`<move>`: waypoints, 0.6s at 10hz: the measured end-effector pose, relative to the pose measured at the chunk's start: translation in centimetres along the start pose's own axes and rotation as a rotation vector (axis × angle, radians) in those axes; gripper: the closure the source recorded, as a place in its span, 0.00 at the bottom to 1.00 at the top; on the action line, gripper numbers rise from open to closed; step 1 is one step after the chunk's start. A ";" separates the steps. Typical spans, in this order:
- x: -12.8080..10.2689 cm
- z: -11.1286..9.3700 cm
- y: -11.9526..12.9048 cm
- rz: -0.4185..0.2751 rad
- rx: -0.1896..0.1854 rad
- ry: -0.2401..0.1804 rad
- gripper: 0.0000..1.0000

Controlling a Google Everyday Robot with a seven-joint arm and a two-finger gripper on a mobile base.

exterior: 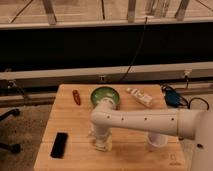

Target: Wipe the white sponge on the table

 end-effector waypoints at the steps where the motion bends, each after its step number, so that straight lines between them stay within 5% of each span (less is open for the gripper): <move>1: 0.5 0.1 0.0 -0.004 -0.002 0.009 0.20; 6: 3.0 0.7 0.6 -0.006 -0.042 0.053 0.21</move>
